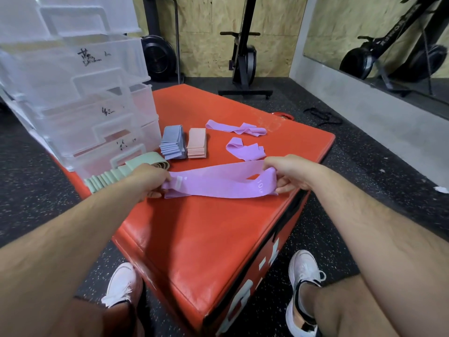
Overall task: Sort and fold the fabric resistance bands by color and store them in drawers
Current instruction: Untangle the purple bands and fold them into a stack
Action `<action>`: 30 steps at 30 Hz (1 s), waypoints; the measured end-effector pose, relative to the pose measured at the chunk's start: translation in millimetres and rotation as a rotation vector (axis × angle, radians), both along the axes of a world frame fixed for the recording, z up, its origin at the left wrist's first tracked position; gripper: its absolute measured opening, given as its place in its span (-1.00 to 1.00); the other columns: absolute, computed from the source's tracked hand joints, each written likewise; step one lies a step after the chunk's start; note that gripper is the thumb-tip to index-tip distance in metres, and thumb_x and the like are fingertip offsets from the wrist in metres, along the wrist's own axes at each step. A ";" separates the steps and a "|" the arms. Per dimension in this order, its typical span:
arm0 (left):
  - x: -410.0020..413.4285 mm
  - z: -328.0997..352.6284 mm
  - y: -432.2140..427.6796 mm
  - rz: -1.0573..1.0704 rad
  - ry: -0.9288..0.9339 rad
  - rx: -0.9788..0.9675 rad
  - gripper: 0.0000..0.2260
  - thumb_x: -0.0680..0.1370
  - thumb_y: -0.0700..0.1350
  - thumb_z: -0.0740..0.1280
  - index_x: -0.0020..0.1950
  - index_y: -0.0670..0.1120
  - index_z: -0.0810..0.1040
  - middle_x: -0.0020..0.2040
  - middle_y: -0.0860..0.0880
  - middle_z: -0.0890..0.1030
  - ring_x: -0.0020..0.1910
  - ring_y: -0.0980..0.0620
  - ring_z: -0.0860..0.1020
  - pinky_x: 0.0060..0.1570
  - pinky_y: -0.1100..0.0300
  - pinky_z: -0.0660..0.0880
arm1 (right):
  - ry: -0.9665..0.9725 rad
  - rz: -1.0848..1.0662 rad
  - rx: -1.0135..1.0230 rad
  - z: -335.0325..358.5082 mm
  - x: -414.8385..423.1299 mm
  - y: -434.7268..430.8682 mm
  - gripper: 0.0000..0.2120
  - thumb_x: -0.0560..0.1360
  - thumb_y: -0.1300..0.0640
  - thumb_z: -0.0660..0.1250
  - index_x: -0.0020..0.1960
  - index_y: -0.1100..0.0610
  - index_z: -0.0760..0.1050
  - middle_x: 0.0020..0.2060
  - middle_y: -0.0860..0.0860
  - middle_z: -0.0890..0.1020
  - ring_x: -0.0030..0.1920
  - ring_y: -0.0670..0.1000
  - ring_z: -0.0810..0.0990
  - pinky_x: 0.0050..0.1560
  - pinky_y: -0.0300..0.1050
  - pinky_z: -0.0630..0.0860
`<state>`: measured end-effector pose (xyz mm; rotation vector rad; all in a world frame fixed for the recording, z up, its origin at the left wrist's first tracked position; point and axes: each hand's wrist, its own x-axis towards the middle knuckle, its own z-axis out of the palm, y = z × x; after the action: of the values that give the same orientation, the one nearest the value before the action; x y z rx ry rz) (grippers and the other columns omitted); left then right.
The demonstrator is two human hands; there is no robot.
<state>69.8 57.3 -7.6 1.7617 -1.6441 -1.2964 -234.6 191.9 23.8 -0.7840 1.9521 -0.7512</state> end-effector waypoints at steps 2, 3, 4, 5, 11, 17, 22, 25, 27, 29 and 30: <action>0.2 -3.3 -0.7 -0.013 -0.016 0.014 -0.94 0.52 -0.23 0.34 -0.12 -0.12 0.48 -0.36 -0.10 0.53 -0.53 0.05 0.52 -0.44 0.26 0.44 | -0.053 0.023 0.023 0.7 -1.7 0.2 -0.61 0.47 -0.08 0.39 0.08 0.24 0.55 -0.30 0.10 0.67 -0.31 0.11 0.69 -0.15 -0.03 0.67; 0.6 -5.0 -2.0 -0.016 -0.022 0.020 -0.95 0.52 -0.22 0.34 -0.09 -0.12 0.48 -0.35 -0.09 0.54 -0.56 0.08 0.52 -0.46 0.27 0.45 | -0.080 0.040 0.028 0.1 -3.6 0.3 -0.53 0.47 -0.15 0.42 0.10 0.25 0.54 -0.27 0.11 0.69 -0.25 0.13 0.72 -0.17 -0.04 0.66; 1.2 -6.1 -3.1 -0.017 -0.026 0.022 -0.95 0.53 -0.21 0.34 -0.07 -0.11 0.48 -0.34 -0.09 0.54 -0.57 0.10 0.53 -0.48 0.27 0.45 | -0.086 0.059 0.024 -1.5 -6.2 0.0 -0.45 0.44 -0.21 0.46 0.12 0.26 0.54 -0.20 0.14 0.70 -0.19 0.14 0.74 -0.16 -0.05 0.65; 1.6 -7.1 -4.6 -0.019 -0.029 0.022 -0.96 0.53 -0.21 0.34 -0.07 -0.12 0.48 -0.33 -0.09 0.54 -0.58 0.11 0.53 -0.51 0.28 0.46 | -0.074 0.078 0.015 -4.1 -8.9 -0.8 -0.41 0.41 -0.21 0.50 0.13 0.27 0.55 -0.10 0.17 0.70 -0.15 0.15 0.75 -0.14 -0.05 0.65; 2.0 -9.8 -8.6 -0.046 -0.024 0.045 -0.92 0.55 -0.25 0.33 -0.12 -0.13 0.47 -0.32 -0.10 0.52 -0.46 0.04 0.52 -0.47 0.26 0.50 | 0.135 0.147 -0.041 -15.1 -10.9 -1.6 -0.80 0.54 0.13 0.45 -0.06 0.28 0.57 -0.13 0.25 0.70 -0.25 0.04 0.74 -0.30 -0.15 0.67; 6.9 -6.7 -15.5 -0.024 0.043 0.126 -0.91 0.58 -0.22 0.32 -0.10 -0.11 0.45 -0.29 -0.07 0.47 -0.37 0.01 0.50 -0.36 0.18 0.46 | 0.231 0.022 -0.147 -11.1 -16.7 -3.0 -0.74 0.59 -0.02 0.36 -0.06 0.20 0.54 -0.34 0.05 0.60 -0.42 -0.04 0.59 -0.46 -0.20 0.47; 11.7 -8.9 -18.3 -0.036 0.012 0.128 -0.89 0.55 -0.16 0.37 -0.14 -0.07 0.48 -0.34 -0.04 0.45 -0.42 0.06 0.45 -0.42 0.27 0.36 | 0.294 0.063 -0.023 -16.7 -15.8 -0.9 -0.67 0.59 -0.11 0.31 -0.11 0.16 0.54 -0.38 0.03 0.58 -0.45 -0.03 0.52 -0.47 -0.23 0.39; 10.3 -11.4 -14.4 -0.068 -0.076 0.061 -0.89 0.52 -0.16 0.42 -0.16 -0.09 0.52 -0.34 -0.07 0.48 -0.43 0.04 0.44 -0.43 0.27 0.38 | 0.453 0.129 0.086 -20.8 -13.8 0.3 -0.61 0.57 -0.14 0.33 -0.21 0.17 0.52 -0.41 0.07 0.59 -0.53 -0.01 0.51 -0.50 -0.24 0.40; 8.4 -11.6 -10.9 -0.093 -0.159 -0.003 -0.85 0.48 -0.20 0.43 -0.24 -0.11 0.50 -0.36 -0.09 0.49 -0.42 0.02 0.43 -0.47 0.28 0.39 | 0.520 0.141 0.124 -23.0 -12.4 -0.5 -0.66 0.51 -0.08 0.43 -0.20 0.20 0.56 -0.38 0.11 0.61 -0.48 0.05 0.54 -0.47 -0.23 0.45; 6.5 -12.1 -9.2 -0.110 -0.220 -0.045 -0.85 0.45 -0.21 0.43 -0.28 -0.14 0.50 -0.39 -0.11 0.49 -0.42 0.00 0.44 -0.54 0.31 0.39 | 0.541 0.143 0.161 -23.9 -8.5 -2.0 -0.72 0.45 0.01 0.49 -0.22 0.22 0.56 -0.38 0.12 0.60 -0.44 0.10 0.54 -0.42 -0.19 0.46; 5.8 -12.3 -9.1 -0.108 -0.242 -0.060 -0.87 0.43 -0.21 0.44 -0.27 -0.15 0.51 -0.39 -0.12 0.50 -0.42 -0.01 0.44 -0.55 0.31 0.39 | 0.537 0.140 0.179 -23.9 -6.3 -2.8 -0.73 0.45 0.05 0.50 -0.25 0.23 0.55 -0.38 0.12 0.59 -0.44 0.11 0.51 -0.41 -0.17 0.44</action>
<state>75.6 48.2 -19.9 1.8764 -1.9125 -1.1005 -240.9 189.1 -0.1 -1.0768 2.3639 -0.2887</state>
